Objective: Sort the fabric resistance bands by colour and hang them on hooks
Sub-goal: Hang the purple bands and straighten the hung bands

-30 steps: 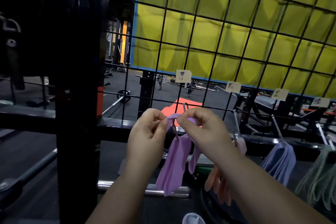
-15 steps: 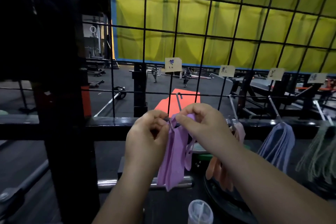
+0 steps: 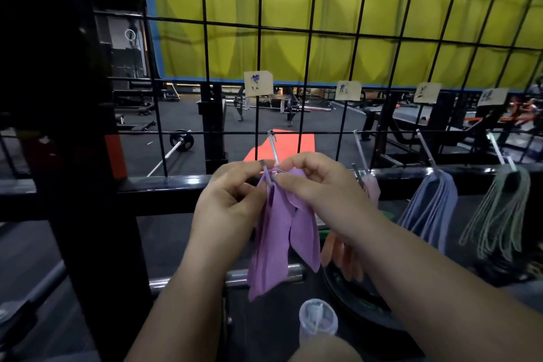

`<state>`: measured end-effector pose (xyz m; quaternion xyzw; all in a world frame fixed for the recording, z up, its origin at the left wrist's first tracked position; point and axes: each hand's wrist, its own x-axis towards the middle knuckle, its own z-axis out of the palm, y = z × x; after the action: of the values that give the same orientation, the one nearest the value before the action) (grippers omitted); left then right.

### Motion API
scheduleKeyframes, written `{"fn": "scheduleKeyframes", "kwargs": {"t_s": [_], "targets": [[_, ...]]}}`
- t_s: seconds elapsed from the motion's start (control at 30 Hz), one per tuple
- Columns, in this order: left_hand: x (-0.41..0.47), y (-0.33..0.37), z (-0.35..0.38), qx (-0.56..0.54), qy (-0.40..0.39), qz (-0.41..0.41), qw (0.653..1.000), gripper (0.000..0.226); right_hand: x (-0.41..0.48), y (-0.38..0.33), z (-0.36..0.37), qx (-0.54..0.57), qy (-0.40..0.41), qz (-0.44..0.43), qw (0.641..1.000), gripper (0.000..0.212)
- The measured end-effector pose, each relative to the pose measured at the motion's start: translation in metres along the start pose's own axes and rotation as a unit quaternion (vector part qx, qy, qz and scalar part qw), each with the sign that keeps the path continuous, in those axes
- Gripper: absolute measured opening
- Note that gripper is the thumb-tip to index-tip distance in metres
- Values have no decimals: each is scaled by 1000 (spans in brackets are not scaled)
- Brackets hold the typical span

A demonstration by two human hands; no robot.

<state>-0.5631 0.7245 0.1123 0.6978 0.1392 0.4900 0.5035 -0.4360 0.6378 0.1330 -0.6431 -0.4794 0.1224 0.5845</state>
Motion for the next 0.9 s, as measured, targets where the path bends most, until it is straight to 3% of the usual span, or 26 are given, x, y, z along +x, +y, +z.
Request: {"fn": "scheduleKeyframes", "kwargs": {"t_s": [0.13,0.3,0.57,0.7,0.9], "targets": [[-1,-3,0,-11,-29,5,999,42,-3,2,-3,9,-11,7,1000,33],[0,-4,1,-24,-43,3,999,36,-9,1,-6,12,-13,11,1000,14],[-1,-8,3,-117,-63,-41,990,38,-19,1,-8,23,-18,21,999,24],[-2,-9,4,-146,-50,-57,986,25,-14,8,-4,30,23,48,998,21],[-3,-8,6,-139,-31,-57,988,22,-12,15,-1,47,23,78,996,23]]}}
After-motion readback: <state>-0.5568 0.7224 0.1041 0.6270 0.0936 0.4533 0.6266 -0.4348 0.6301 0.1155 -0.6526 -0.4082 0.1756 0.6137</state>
